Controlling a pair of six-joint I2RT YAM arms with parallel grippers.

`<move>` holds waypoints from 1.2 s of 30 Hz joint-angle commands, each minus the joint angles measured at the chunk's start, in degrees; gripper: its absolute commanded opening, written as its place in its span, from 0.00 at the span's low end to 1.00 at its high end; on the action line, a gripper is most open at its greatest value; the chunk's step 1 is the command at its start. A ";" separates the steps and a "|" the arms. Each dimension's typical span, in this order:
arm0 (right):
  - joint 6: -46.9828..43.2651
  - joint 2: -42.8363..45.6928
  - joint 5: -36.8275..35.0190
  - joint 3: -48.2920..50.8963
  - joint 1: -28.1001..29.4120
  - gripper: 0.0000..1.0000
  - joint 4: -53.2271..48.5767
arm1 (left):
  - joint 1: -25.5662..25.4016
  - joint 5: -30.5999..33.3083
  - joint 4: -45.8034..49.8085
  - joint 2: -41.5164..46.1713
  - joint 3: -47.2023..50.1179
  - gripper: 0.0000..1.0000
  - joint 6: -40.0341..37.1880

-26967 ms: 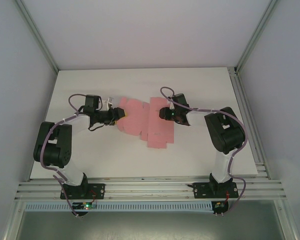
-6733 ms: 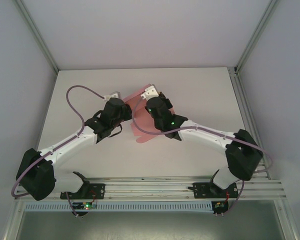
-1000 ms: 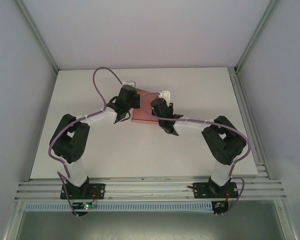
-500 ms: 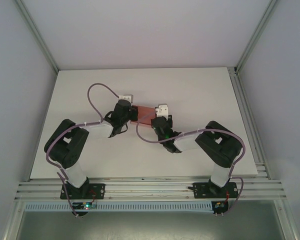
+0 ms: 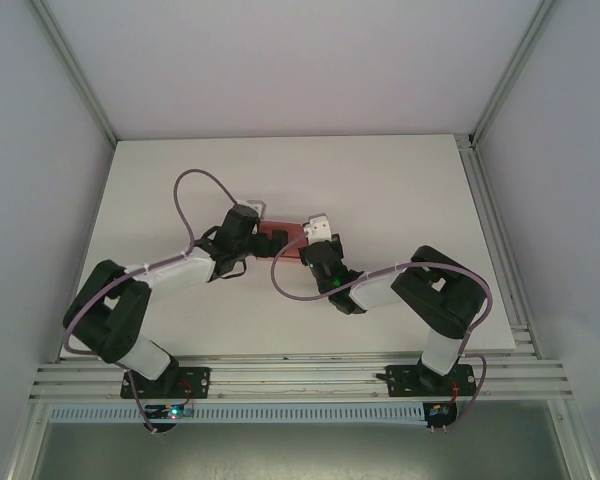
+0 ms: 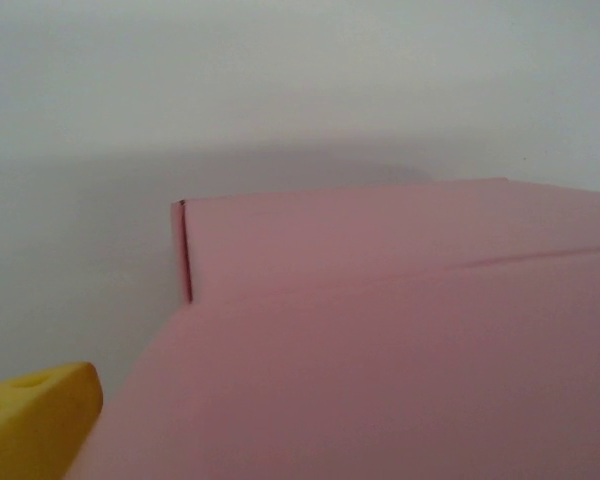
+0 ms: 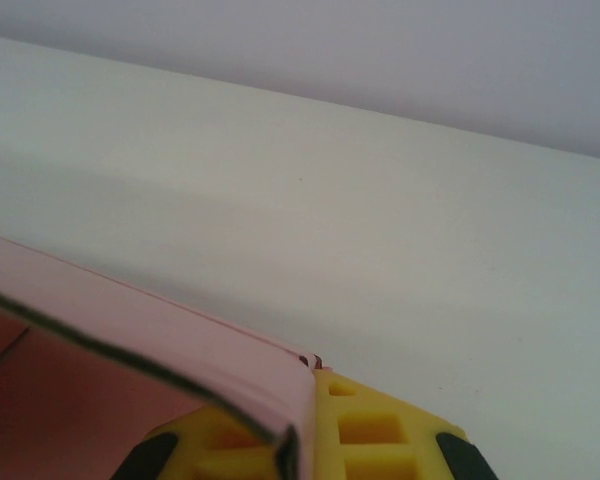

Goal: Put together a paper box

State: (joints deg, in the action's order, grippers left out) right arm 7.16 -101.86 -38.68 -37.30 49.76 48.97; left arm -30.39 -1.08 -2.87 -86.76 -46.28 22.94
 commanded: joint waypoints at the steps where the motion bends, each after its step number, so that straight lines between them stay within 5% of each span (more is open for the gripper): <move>1: -2.82 0.20 0.44 0.49 0.44 0.00 -4.06 | -0.64 0.32 10.96 4.76 -0.77 1.00 -0.34; 6: -3.03 -1.02 1.98 0.23 0.58 0.00 -5.20 | -0.61 0.96 19.27 13.68 -0.57 1.00 4.39; 11: -4.40 -0.23 3.46 1.04 0.80 0.00 -5.10 | -0.54 2.68 28.05 16.88 -10.30 1.00 7.88; 15: -5.73 -0.56 4.26 1.37 1.44 0.00 -4.97 | 1.75 10.15 28.20 11.17 -15.81 1.00 12.93; 27: -5.87 1.55 1.64 2.62 3.38 0.08 -7.76 | 5.90 -0.92 25.63 -7.95 -20.85 1.00 11.88; 31: -5.22 3.63 4.63 3.30 4.10 0.28 -10.56 | 5.87 -3.19 23.21 -9.59 -17.20 1.00 12.22; 36: -5.55 9.71 7.76 3.04 7.23 0.70 -22.41 | 5.85 -7.23 20.35 -12.17 -13.91 1.00 11.83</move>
State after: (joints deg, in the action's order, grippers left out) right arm 2.07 -96.38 -33.54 -34.72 55.27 35.33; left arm -24.62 -5.17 19.25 -96.84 -62.15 35.00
